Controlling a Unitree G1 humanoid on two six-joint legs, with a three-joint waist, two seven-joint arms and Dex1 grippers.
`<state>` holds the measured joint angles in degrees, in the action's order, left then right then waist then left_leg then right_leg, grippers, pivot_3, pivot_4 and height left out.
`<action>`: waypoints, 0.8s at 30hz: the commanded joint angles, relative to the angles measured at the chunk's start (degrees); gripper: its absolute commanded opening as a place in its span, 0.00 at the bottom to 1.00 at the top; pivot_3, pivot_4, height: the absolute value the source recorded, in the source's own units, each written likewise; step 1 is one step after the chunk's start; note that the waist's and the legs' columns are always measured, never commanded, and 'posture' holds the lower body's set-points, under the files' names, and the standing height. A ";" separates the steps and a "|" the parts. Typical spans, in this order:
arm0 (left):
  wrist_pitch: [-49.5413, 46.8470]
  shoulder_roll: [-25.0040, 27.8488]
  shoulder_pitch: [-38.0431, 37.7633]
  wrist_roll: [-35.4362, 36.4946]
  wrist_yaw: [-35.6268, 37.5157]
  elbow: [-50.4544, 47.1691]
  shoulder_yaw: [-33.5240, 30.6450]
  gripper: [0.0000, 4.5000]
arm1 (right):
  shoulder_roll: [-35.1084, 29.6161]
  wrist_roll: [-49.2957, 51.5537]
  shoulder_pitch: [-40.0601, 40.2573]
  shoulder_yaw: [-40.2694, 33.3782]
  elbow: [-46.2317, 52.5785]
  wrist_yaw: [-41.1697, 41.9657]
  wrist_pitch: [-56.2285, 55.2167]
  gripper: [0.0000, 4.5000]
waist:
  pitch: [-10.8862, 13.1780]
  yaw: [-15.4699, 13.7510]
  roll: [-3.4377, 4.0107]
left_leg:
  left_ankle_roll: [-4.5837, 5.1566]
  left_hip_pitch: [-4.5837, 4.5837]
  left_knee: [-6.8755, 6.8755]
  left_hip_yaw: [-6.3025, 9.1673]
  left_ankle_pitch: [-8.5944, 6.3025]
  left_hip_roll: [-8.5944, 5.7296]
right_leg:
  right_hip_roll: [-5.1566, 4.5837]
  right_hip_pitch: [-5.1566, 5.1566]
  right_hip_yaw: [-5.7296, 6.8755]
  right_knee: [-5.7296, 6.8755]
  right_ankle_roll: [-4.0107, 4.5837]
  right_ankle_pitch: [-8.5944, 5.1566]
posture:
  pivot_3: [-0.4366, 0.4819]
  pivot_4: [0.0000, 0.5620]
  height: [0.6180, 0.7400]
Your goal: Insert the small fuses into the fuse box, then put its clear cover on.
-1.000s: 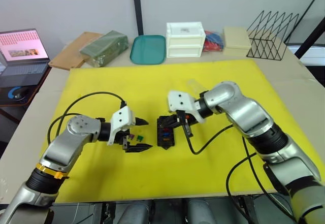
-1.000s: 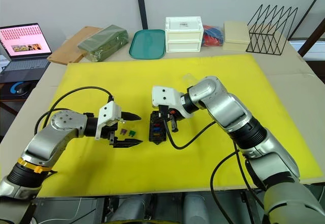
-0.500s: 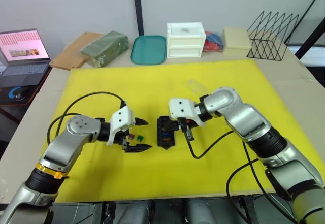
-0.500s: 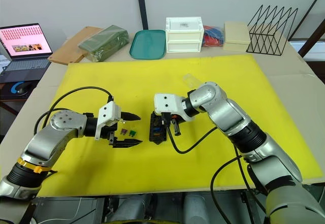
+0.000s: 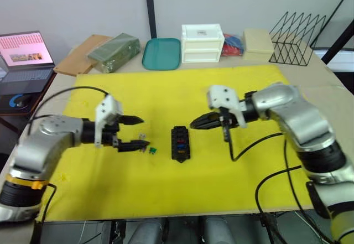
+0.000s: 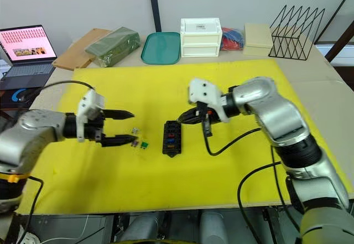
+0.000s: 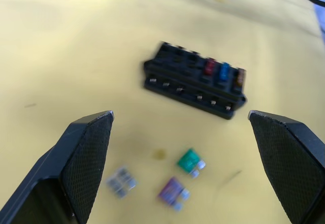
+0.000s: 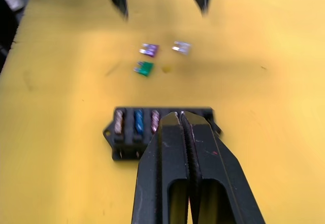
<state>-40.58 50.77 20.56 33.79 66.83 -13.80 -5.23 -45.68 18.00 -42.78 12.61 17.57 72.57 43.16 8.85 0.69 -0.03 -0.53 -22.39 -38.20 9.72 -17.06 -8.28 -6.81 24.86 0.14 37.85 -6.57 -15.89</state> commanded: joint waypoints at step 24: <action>-10.28 3.83 4.45 4.42 8.49 18.25 -0.44 1.00 | -7.44 7.53 3.65 -8.34 7.18 -6.31 0.24 1.00 | 0.05 0.07 0.10 | 0.02 0.04 0.03 -0.06 -0.01 0.03 | 0.00 -0.05 0.00 -0.04 0.00 0.00 | 0.48 0.27 1.00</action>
<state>-46.60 54.74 23.55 36.13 75.18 3.05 -6.52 -53.71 24.33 -37.23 3.77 22.85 66.97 42.99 8.90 0.76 0.07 -0.52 -22.36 -38.20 9.66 -17.06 -8.26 -6.81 24.82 0.14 37.87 -6.57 -15.89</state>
